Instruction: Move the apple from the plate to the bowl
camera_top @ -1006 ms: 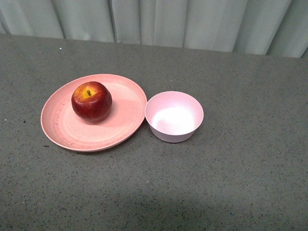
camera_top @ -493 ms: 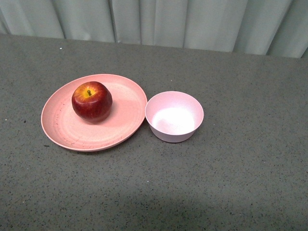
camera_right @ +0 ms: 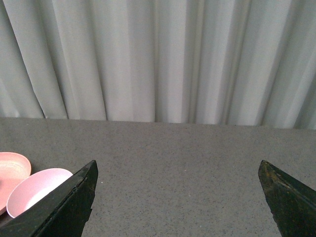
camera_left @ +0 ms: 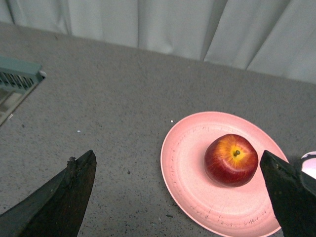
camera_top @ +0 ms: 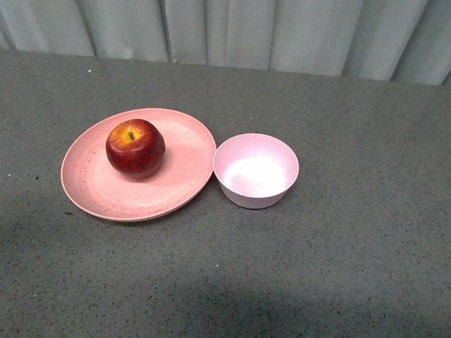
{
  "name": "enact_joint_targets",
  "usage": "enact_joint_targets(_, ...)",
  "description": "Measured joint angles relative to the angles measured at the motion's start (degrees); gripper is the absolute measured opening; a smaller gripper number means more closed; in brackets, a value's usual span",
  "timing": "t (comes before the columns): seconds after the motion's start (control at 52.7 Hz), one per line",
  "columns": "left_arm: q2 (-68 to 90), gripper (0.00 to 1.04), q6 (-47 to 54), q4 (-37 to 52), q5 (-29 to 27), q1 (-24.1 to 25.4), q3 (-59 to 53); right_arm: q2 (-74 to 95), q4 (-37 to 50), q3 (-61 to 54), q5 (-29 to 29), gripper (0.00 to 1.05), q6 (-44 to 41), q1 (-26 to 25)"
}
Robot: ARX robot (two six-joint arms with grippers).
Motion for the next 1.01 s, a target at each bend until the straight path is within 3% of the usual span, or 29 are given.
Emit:
enact_joint_targets(0.285,22.64,0.98,-0.50,2.01,2.32,-3.28,14.27,0.00,0.00,0.00,-0.02,0.95,0.00,0.00)
enact_joint_targets(0.398,31.63,0.98,-2.86,-1.88,4.09,-4.42,21.90,0.00,0.00,0.00,0.00,0.95,0.00,0.00)
enact_joint_targets(0.474,35.87,0.98,-2.67,-4.70,2.25,-4.83,26.05,0.00,0.00,0.00,-0.02,0.95,0.00,0.00)
enact_joint_targets(0.721,41.77,0.98,-6.88,-11.89,4.76,-5.84,32.54,0.00,0.00,0.00,-0.02,0.95,0.00,0.00)
enact_joint_targets(1.006,44.26,0.98,-7.10,-13.00,7.04,-7.76,34.69,0.00,0.00,0.00,0.00,0.95,0.00,0.00)
